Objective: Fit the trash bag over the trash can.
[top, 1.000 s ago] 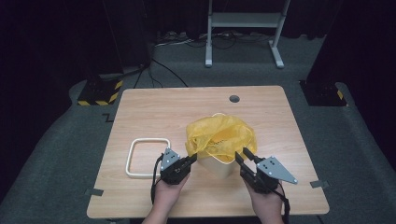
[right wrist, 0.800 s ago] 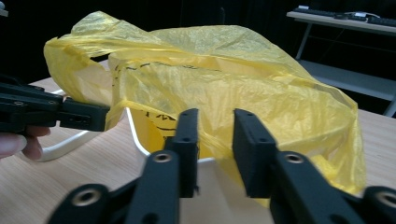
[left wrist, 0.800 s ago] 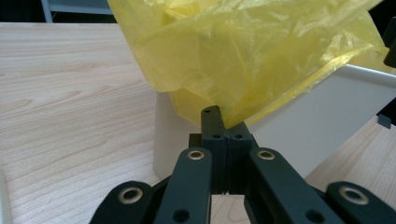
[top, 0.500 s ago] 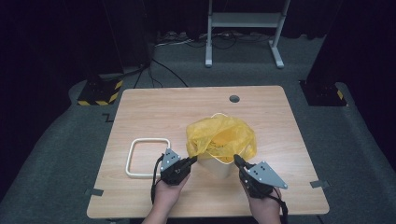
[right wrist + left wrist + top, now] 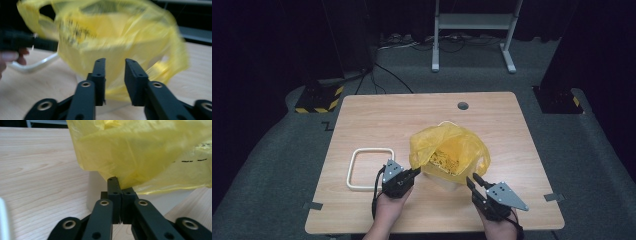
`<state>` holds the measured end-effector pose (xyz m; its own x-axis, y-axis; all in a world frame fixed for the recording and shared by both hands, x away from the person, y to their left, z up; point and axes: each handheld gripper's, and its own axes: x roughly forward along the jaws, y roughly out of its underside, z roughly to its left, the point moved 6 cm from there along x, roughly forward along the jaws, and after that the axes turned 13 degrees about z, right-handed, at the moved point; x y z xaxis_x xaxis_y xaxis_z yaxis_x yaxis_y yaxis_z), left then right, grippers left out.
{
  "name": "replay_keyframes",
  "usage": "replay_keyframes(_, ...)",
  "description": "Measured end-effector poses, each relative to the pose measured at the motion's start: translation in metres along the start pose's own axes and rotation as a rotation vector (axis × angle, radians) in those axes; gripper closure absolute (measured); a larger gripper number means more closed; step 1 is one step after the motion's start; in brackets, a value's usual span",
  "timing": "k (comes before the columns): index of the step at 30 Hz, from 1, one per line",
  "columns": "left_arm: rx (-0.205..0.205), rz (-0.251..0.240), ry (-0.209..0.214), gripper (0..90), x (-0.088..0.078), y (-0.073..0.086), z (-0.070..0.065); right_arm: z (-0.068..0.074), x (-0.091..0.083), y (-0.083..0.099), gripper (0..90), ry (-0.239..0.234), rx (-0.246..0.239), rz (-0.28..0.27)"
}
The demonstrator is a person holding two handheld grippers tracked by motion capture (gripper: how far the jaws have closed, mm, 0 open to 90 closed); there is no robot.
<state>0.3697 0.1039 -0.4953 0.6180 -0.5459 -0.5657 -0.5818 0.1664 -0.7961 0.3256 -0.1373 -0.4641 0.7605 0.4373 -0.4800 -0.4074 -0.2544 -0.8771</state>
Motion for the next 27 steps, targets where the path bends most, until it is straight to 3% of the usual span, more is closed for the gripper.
replay_keyframes(1,0.006,-0.002,-0.011,75.0,-0.003,0.0,0.0,-0.003,-0.004,-0.005,64.0,0.011,0.007,-0.022)
replay_keyframes(2,0.014,-0.006,-0.027,63.1,-0.006,0.0,-0.001,-0.01,-0.009,-0.017,60.7,0.038,0.029,-0.059)
replay_keyframes(3,0.019,-0.01,-0.047,63.1,-0.01,-0.001,-0.001,-0.01,-0.009,-0.017,60.7,0.038,0.029,-0.059)
replay_keyframes(4,0.022,-0.016,-0.069,50.2,-0.013,-0.001,-0.002,-0.018,-0.007,-0.031,57.6,0.078,0.057,-0.088)
replay_keyframes(6,0.038,-0.03,-0.106,45.2,-0.018,-0.003,-0.004,-0.022,-0.003,-0.037,57.5,0.092,0.073,-0.093)
replay_keyframes(9,0.08,-0.061,-0.147,32.8,-0.027,-0.007,-0.009,-0.03,0.021,-0.044,57.1,0.117,0.13,-0.059)
replay_keyframes(14,0.163,-0.142,-0.219,26.9,-0.039,-0.014,-0.024,-0.033,0.034,-0.036,58.7,0.121,0.158,-0.014)
replay_keyframes(16,0.221,-0.193,-0.21,28.9,-0.043,-0.026,-0.035,-0.033,0.035,-0.034,60.6,0.1,0.168,-0.014)
replay_keyframes(17,0.224,-0.204,-0.204,39.8,-0.044,-0.029,-0.036,-0.032,0.035,-0.035,62.3,0.093,0.161,-0.004)
replay_keyframes(18,0.237,-0.22,-0.208,39.8,-0.045,-0.035,-0.037,-0.032,0.035,-0.035,62.3,0.093,0.161,-0.004)
replay_keyframes(19,0.237,-0.23,-0.206,46.9,-0.045,-0.041,-0.036,-0.032,0.036,-0.035,62.8,0.086,0.157,-0.001)
replay_keyframes(22,0.153,-0.216,-0.196,64.4,-0.036,-0.057,-0.016,-0.031,0.036,-0.036,63.3,0.07,0.155,0.005)
replay_keyframes(24,0.09,-0.17,-0.216,70.0,-0.023,-0.063,0.006,-0.031,0.037,-0.036,63.7,0.072,0.143,0.006)
replay_keyframes(27,0.04,-0.079,-0.242,73.3,0.003,-0.063,0.033,-0.031,0.035,-0.036,62.8,0.071,0.129,0.005)
